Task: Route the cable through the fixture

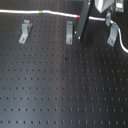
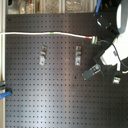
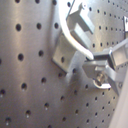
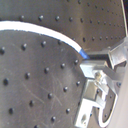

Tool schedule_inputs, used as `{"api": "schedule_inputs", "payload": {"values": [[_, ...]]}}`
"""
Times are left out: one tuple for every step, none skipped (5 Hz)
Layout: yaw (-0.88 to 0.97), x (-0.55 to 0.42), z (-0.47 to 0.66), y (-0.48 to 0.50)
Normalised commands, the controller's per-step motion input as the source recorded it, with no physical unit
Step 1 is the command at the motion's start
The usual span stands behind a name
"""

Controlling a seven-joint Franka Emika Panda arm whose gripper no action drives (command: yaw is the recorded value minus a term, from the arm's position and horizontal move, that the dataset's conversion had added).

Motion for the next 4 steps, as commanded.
{"api": "schedule_inputs", "payload": {"values": [[0.07,-0.176,-0.32,0.093],[0.10,-0.086,-0.22,0.110],[0.09,0.033,-0.10,0.109],[0.01,0.087,-0.02,0.059]]}}
